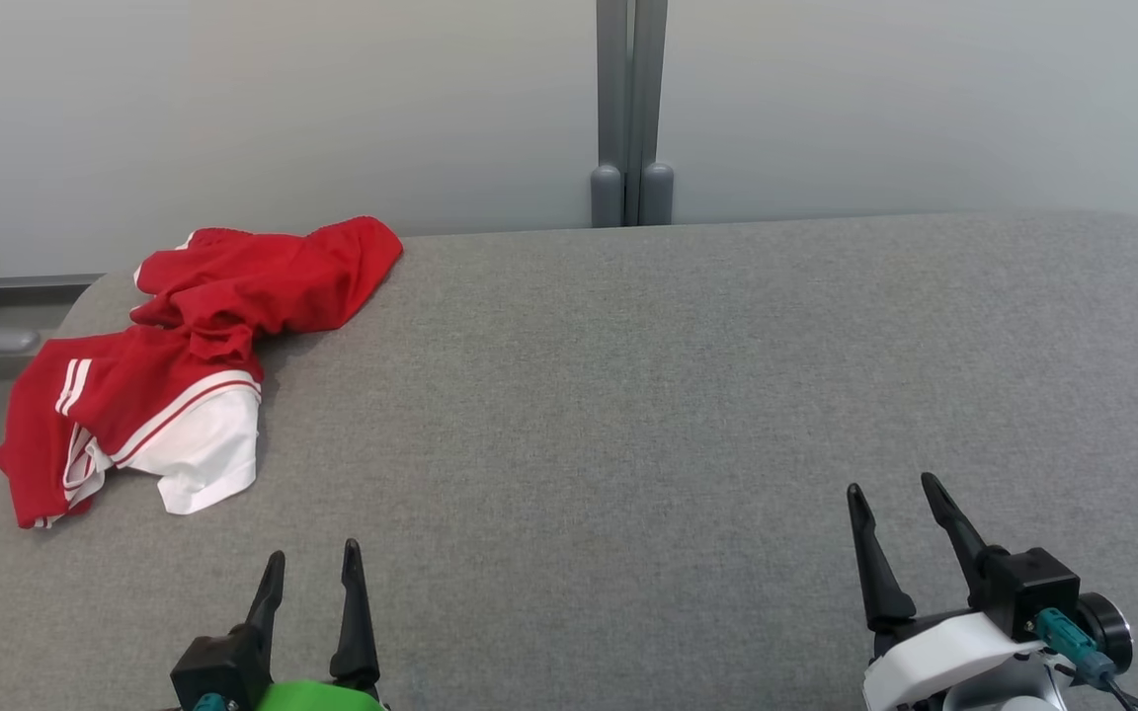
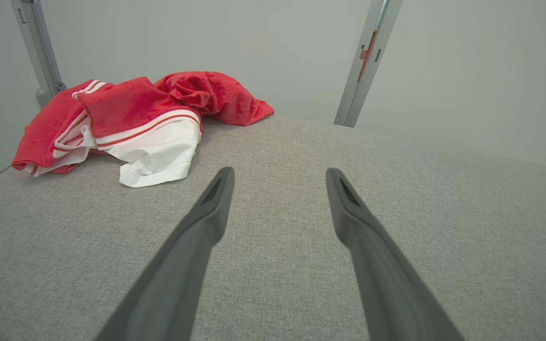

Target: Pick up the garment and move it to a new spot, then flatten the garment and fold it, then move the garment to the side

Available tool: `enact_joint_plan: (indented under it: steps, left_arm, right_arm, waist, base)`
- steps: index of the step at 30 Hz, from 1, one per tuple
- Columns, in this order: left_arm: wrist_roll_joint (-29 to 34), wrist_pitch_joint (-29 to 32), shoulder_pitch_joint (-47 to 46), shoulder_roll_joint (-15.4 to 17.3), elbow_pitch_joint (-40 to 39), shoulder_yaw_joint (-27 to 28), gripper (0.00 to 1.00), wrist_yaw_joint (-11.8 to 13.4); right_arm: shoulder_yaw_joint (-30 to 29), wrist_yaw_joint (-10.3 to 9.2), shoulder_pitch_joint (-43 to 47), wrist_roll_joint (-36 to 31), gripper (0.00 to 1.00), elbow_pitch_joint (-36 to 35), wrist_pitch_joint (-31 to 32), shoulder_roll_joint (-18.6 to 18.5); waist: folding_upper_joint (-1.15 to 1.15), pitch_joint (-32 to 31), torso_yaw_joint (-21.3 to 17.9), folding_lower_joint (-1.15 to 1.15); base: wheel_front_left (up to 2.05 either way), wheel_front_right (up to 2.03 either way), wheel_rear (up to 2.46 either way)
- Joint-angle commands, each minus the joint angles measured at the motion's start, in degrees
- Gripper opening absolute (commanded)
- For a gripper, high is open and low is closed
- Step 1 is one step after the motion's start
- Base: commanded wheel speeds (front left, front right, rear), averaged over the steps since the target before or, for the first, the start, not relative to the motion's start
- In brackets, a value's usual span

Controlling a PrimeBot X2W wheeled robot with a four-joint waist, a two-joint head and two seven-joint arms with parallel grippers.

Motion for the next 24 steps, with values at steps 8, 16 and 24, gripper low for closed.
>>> enact_joint_plan:
  steps: [8, 16, 24]
  left_arm:
    - [0.5, -0.9, 0.9, 0.4, 0.7, -0.2, 1.0, 0.5]
    - [-0.1, -0.9, 0.7, 0.4, 1.1, -0.3, 1.0, 0.2]
    - [-0.3, -0.9, -0.2, 0.4, 1.4, -0.7, 1.0, 0.1]
  right_arm:
    - [0.3, 0.0, 0.7, -2.1, 1.0, 0.2, -0.9, -0.3]
    - [0.1, 0.0, 0.7, -1.8, 1.0, 0.4, -0.9, -0.3]
    - [-0.8, 0.0, 1.3, -1.4, 1.0, 0.3, -0.9, -0.3]
  waist:
    - [0.0, -0.1, 0.0, 0.0]
    - [0.0, -0.1, 0.0, 0.0]
    - [0.0, -0.1, 1.8, 0.0]
  base:
    - [0.0, 0.0, 0.0]
    - [0.0, 0.0, 0.0]
    - [0.0, 0.0, 0.0]
